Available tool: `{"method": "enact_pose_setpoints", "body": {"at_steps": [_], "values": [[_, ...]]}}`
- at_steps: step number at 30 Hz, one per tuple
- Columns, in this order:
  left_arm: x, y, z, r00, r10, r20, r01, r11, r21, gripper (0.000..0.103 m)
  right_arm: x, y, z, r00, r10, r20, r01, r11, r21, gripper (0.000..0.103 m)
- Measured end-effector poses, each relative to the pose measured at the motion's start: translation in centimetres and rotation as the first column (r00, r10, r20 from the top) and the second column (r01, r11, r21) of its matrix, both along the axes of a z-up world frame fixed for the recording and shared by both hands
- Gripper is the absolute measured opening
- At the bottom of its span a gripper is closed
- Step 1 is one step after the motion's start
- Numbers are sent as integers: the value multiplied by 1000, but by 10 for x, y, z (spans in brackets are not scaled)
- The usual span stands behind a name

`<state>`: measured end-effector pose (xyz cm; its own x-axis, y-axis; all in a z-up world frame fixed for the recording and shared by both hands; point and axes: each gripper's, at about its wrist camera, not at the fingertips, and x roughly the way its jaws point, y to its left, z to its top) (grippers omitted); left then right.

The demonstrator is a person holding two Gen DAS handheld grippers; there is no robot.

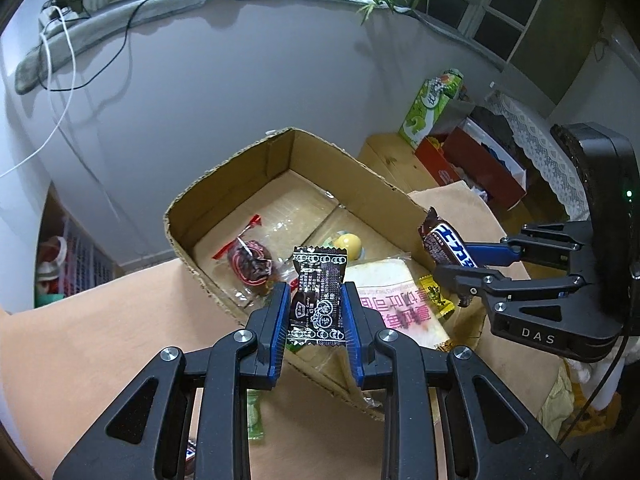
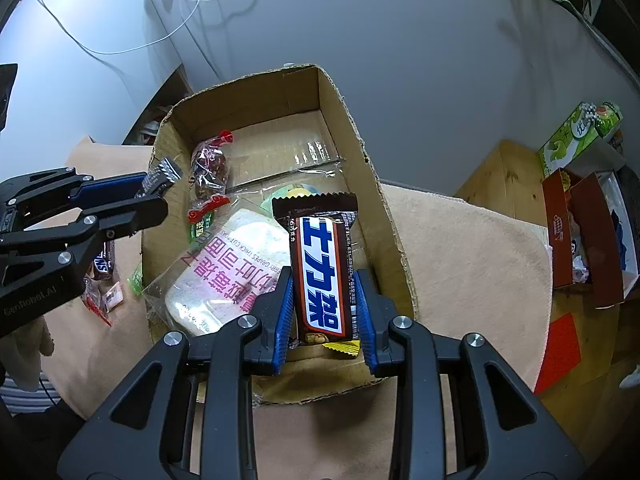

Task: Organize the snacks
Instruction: 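Carry both candies over the box and open both tools to drop them, then withdraw both tools from the box back toward the remaining snacks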

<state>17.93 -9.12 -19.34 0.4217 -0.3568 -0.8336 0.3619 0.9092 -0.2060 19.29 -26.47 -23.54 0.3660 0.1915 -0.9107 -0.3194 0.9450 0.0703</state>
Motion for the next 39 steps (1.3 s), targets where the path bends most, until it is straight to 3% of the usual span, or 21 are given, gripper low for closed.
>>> {"method": "enact_pose_setpoints", "body": {"at_steps": [3,6,10,26,39], "values": [[0,-3,1,1000,-7,-4,7,1000,12,26,-1,2,1,1000,4,6,-4,1000,-6,31],[1,-5,1,1000,2,-16,-2,1000,20,42,-1,2,2,1000,0,10,1,1000,-14,37],[-1,-1,4,1000,12,-9,-12,1000,11,42,-2,3,5,1000,-3,22,3,1000,-22,52],[-16,26,21,998,57,31,-57,998,-4,42,-21,27,28,997,47,66,-47,999,0,52],[-60,115,34,977,206,54,-205,979,-15,42,-60,86,48,977,189,98,-195,979,55,52]]}}
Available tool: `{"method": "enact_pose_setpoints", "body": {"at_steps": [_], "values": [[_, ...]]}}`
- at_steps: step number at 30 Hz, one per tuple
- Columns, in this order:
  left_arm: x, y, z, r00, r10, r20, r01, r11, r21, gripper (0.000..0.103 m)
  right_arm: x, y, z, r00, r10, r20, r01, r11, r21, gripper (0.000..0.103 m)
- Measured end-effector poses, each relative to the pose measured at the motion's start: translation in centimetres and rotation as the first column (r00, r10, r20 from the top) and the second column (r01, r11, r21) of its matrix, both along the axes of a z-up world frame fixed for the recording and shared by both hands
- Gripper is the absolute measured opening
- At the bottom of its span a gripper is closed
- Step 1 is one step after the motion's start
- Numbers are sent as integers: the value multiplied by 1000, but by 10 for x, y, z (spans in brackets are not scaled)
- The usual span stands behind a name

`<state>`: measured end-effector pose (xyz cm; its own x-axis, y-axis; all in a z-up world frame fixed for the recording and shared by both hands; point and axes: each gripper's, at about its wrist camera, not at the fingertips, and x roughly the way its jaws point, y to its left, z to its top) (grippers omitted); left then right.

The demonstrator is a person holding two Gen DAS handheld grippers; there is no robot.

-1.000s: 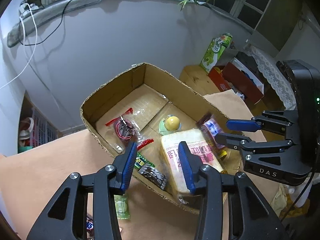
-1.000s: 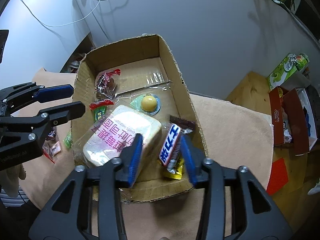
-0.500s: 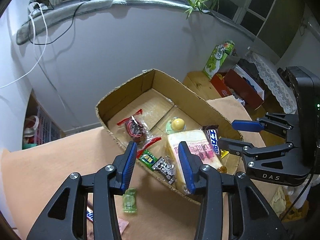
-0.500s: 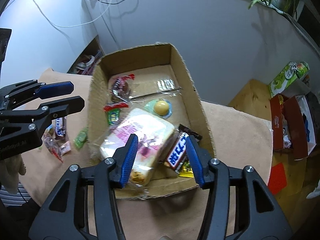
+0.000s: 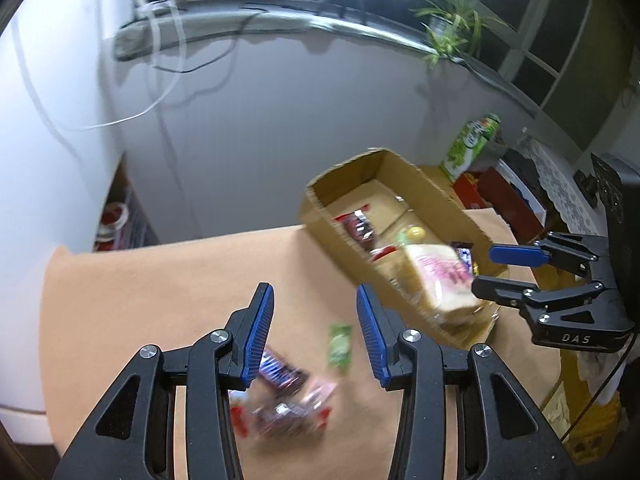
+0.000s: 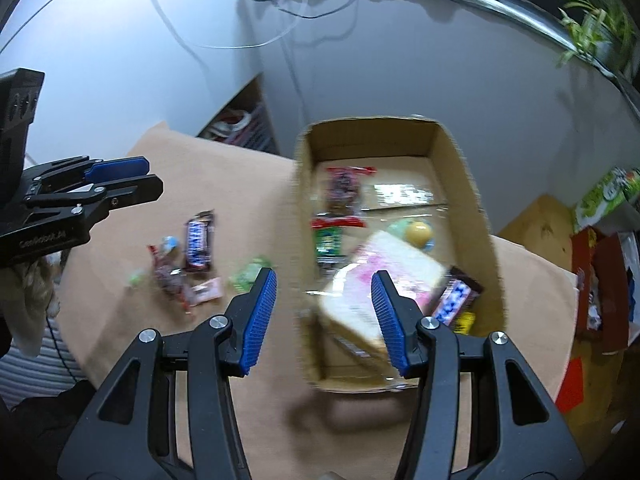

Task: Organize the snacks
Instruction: 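Withdraw both tools from the box back toward the remaining snacks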

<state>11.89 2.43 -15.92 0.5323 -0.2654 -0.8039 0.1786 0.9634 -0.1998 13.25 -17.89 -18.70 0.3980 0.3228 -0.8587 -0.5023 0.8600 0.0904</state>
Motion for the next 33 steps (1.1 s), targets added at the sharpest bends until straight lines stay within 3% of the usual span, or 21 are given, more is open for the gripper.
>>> {"method": "enact_pose_setpoints", "body": {"at_steps": [10,16,22,25,33], "values": [[-49,60,-16,992,117,-44,-116,993,14,42,-26,50,-15,990,136,-38,-137,991,-11,52],[-76,88,-36,977,189,-100,-190,982,7,42,-33,63,-32,983,151,-106,-151,988,13,52],[-97,95,-55,966,218,-136,-220,975,1,42,-27,67,-62,976,21,-217,-14,999,35,51],[-105,95,-65,965,214,-150,-218,976,-7,42,-19,67,-78,947,-85,-308,110,992,65,44],[-118,95,-83,966,196,-171,-202,979,-22,42,-4,73,-93,908,-283,-308,306,951,31,44]]}}
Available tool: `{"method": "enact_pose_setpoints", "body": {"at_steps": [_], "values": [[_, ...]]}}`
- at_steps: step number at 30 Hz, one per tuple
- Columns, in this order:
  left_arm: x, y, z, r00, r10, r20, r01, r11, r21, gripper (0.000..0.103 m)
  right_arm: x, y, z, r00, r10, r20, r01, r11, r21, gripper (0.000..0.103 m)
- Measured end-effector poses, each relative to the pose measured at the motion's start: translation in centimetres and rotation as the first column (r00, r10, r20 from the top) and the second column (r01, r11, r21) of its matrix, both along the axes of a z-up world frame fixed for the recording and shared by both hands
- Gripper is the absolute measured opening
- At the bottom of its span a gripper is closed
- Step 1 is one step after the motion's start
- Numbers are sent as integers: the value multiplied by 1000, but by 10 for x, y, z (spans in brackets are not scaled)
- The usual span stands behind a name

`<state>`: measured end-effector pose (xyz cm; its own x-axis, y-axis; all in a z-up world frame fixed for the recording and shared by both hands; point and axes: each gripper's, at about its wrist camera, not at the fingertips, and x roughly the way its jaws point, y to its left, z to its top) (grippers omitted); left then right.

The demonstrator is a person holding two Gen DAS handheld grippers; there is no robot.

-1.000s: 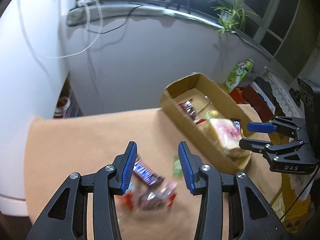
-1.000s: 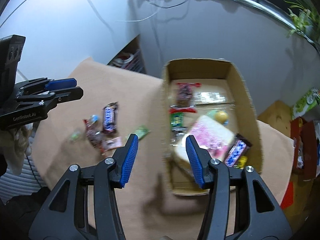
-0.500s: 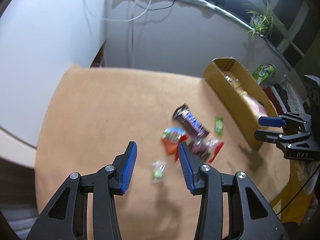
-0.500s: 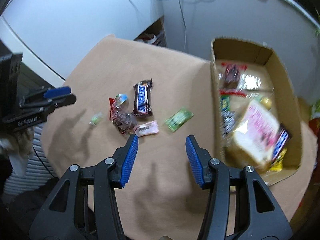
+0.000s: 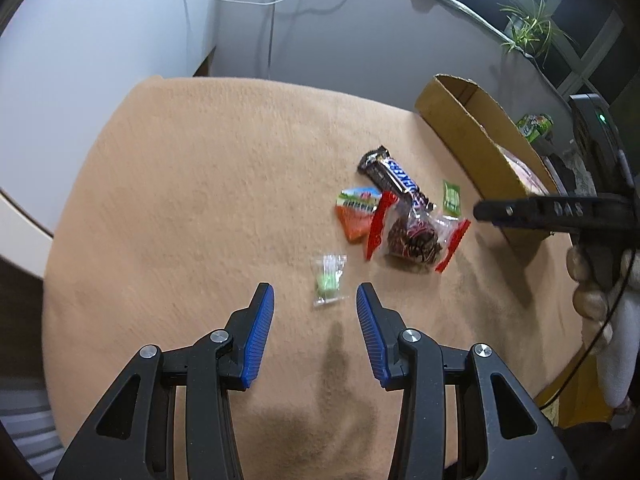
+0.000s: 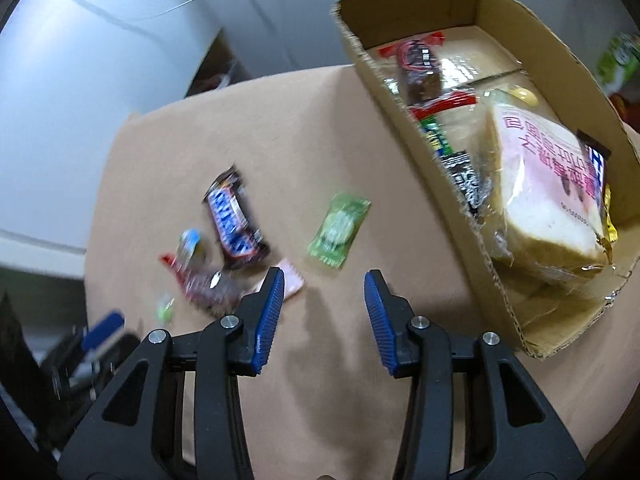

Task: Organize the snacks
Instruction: 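Withdraw both tools from the box back toward the remaining snacks, then grasp the small green candy bag with the left tool while the right tool grasps the green candy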

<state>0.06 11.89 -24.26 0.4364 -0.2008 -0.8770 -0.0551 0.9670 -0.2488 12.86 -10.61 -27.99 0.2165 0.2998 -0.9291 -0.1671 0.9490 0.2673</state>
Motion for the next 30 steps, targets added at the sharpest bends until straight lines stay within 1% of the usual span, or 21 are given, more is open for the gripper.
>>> {"method": "enact_pose_setpoints", "body": {"at_steps": [3,6,8,10,16,20,21,22,25,26,27,28,30], "values": [[-4,3,-6,1000,2,-3,-2,1000,-19,42,8,2,-10,999,-51,-15,51,998,-23,44],[-6,4,-13,1000,1,-13,-2,999,-33,42,15,4,-19,996,-85,-10,84,995,-59,44],[-5,4,-15,1000,-3,-14,3,999,-33,42,19,1,-24,994,-110,-25,109,993,-49,44],[-5,4,-16,1000,-14,-8,14,999,-49,42,20,0,-27,992,-123,-28,122,991,-52,44],[6,-7,-25,999,-51,-2,51,998,-32,42,29,7,-30,992,-129,-6,128,989,-77,44],[7,-12,-29,999,-46,8,46,999,-3,41,41,16,-31,992,-122,1,122,988,-90,40],[7,-13,-29,999,-47,12,46,999,4,39,42,19,-31,994,-114,5,113,988,-101,37],[6,-14,-30,999,-49,14,49,999,10,32,43,22,-31,995,-104,8,104,988,-113,34],[5,-15,-32,999,-52,10,52,998,38,25,45,31,-32,997,-77,16,78,987,-142,31],[4,-15,-33,999,-52,8,52,998,45,24,45,32,-33,997,-72,18,74,986,-146,29],[4,-14,-34,999,-51,6,51,997,51,22,44,36,-32,998,-62,21,65,986,-154,23],[3,-14,-34,999,-52,7,51,997,54,21,44,40,-31,998,-50,24,53,986,-161,21],[3,-14,-34,999,-51,10,50,997,58,21,43,41,-31,999,-36,25,39,987,-155,20]]}}
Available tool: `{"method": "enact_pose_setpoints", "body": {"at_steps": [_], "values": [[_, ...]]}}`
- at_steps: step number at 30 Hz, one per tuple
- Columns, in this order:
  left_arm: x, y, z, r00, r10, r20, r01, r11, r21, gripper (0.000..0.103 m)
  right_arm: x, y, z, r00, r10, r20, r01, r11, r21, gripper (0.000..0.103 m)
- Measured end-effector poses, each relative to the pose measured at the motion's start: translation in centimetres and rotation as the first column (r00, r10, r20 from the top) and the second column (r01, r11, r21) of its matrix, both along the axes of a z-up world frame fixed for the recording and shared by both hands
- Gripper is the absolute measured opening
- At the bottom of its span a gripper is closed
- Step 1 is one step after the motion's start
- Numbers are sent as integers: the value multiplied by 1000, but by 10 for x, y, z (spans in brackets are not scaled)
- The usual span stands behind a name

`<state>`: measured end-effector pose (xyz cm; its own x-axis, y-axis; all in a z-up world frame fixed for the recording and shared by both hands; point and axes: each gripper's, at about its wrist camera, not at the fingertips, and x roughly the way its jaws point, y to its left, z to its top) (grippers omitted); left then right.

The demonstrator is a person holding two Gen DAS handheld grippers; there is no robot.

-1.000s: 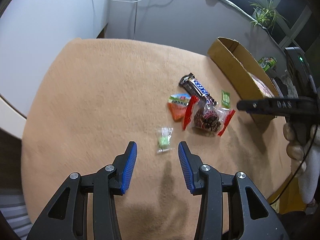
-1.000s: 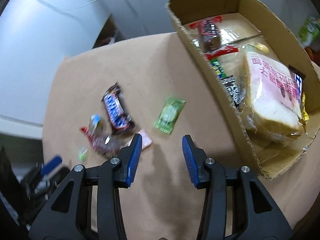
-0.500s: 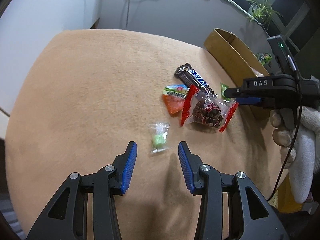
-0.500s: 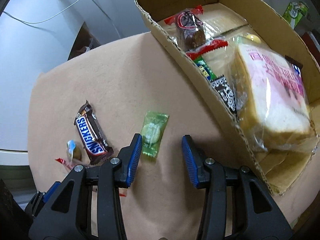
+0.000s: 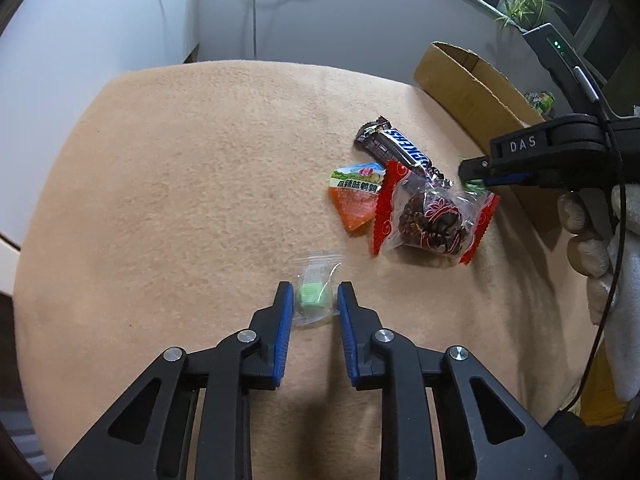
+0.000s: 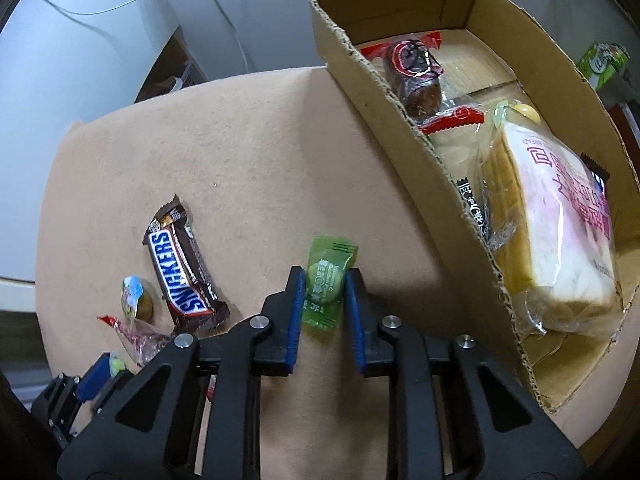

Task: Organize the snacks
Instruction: 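Grasp the small green candy bag with the left tool while the right tool grasps the green candy, then carry both green candies over the box and open both tools to drop them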

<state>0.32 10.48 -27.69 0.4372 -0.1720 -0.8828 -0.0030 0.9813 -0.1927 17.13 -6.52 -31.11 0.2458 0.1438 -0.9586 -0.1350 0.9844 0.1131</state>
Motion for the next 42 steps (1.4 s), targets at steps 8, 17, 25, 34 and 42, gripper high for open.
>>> {"method": "enact_pose_setpoints", "body": {"at_steps": [8,17,25,34,42], "values": [[-3,5,2,1000,23,3,-22,999,-25,20,-14,-15,1,1000,21,-8,-21,998,62,19],[-8,14,13,998,69,2,-69,996,-59,20,-32,-29,19,998,66,19,-68,992,104,19],[-6,17,27,996,90,14,-89,993,-72,20,-40,-36,38,994,95,60,-102,988,115,19],[10,8,50,996,68,57,-63,994,-87,20,-44,-58,68,990,96,102,-110,983,147,19],[40,-17,69,995,8,99,0,996,-84,20,-39,-80,93,988,68,137,-90,982,163,19]]}}
